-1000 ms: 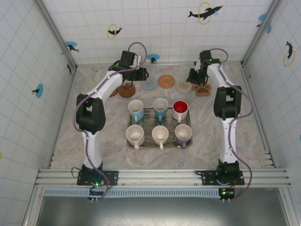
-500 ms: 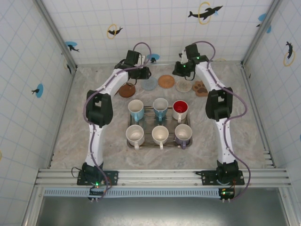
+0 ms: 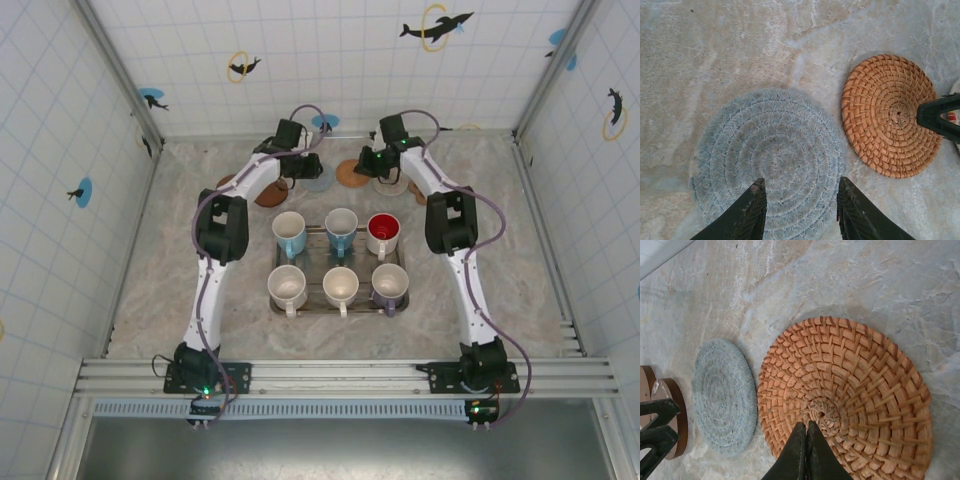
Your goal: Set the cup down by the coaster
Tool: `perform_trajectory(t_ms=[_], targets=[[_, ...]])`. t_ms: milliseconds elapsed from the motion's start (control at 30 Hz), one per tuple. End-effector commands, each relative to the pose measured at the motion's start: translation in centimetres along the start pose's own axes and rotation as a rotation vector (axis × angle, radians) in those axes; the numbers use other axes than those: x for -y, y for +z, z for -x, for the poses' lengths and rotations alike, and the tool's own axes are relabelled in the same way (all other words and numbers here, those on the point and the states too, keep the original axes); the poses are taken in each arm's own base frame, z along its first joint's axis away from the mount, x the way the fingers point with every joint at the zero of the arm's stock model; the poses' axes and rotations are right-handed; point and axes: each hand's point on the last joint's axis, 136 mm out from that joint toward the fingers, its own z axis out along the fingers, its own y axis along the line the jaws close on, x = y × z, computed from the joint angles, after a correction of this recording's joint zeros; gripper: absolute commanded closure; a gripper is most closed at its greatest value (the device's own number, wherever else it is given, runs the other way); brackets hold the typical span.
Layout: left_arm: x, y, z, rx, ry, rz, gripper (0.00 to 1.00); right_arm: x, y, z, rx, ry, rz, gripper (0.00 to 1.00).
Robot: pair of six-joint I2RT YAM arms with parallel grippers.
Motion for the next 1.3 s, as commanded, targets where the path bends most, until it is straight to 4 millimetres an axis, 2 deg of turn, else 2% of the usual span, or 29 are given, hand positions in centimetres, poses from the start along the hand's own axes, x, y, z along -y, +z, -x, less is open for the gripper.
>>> perform_trajectory(t_ms=[0,367,700,1267], targets=[[0.5,0.8,0.5,0.02,0.001,-0.027,0.6,-1.4,0.3,1.6,0.056,-0.013,0.05,0.92],[-1.1,3.0,-2.2,-0.061,-0.033,0.015,0.6,0.1,1.6,-0.1,0.004,0.005,0.0,0.91],[-3.5,2.5,-5.1,-0.171,-0.016,0.148,0.59,1.1,1.1,-3.1,-0.093,-0.069,-0.119,0.88],[-3.1,1.4,-7.5,-0.245,0.057,0.194,0.57,0.8,-0.4,-6.6,-0.194,-0.126,-0.185,0.88]])
